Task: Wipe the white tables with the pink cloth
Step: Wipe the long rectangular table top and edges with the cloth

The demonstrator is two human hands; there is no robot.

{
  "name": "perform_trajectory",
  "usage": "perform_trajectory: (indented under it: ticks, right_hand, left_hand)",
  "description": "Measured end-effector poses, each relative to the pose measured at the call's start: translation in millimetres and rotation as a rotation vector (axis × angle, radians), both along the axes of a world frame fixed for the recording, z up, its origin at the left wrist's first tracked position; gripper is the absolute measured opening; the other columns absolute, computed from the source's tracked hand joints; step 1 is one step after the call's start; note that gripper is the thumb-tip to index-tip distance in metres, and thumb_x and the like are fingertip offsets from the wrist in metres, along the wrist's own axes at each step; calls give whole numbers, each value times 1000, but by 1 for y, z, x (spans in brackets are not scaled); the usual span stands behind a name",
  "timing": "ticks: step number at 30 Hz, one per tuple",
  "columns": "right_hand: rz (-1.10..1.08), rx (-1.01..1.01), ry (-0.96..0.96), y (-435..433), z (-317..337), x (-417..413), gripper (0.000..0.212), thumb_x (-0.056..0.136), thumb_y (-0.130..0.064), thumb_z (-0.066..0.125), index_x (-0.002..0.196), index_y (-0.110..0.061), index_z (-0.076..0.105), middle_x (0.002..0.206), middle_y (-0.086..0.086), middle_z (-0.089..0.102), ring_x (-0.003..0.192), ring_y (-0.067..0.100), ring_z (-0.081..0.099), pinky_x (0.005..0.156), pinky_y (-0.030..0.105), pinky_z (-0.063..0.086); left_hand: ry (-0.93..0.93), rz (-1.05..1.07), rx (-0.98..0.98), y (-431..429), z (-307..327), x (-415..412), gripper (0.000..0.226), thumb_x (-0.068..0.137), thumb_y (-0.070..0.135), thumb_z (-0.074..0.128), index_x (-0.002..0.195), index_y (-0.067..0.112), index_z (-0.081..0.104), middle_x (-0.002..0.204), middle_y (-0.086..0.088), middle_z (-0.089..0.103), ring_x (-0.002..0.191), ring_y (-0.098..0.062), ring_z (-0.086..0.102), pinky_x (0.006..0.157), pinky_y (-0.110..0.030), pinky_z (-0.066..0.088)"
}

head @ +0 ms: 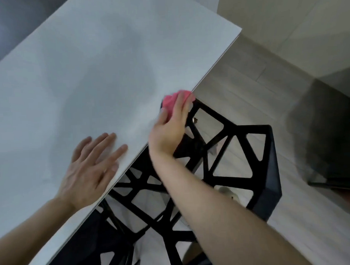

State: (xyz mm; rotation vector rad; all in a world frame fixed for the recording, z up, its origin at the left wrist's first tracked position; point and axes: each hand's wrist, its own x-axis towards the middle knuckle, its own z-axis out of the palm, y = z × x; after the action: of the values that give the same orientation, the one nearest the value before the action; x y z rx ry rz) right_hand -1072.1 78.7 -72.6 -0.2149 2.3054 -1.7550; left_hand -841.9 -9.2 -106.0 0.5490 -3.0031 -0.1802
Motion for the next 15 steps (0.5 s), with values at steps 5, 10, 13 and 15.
perform_trajectory:
  ticks: [5,10,13,15]
  right_hand:
    - [239,-20,26,32,-8,59,64,113,-18,55,171,-27,27,182,-6,6,162,-1,16,130,20,26]
    - [-12,61,72,-9,-19,-72,56,112,-9,55,165,-5,37,173,17,33,161,28,34,128,16,25]
    - [-128,-8,49,-19,-12,-41,55,111,-7,56,163,-3,40,171,17,38,160,27,36,117,1,23]
    - [-77,-37,26,-2,-13,27,56,111,-9,58,164,-8,40,175,11,31,162,20,31,123,9,24]
  left_hand:
    - [23,0,10,1,-4,-5,57,111,40,44,168,39,40,179,-2,27,166,-29,27,128,-65,26]
    - [89,-10,23,3,-6,-7,57,111,38,47,167,38,41,178,-2,30,165,-29,28,128,-65,26]
    - [109,-24,36,2,-7,-8,57,111,38,48,168,38,40,178,-1,30,165,-28,28,127,-65,26]
    - [128,-29,34,1,-8,-8,57,111,38,49,168,38,40,178,-1,31,165,-28,29,127,-65,27]
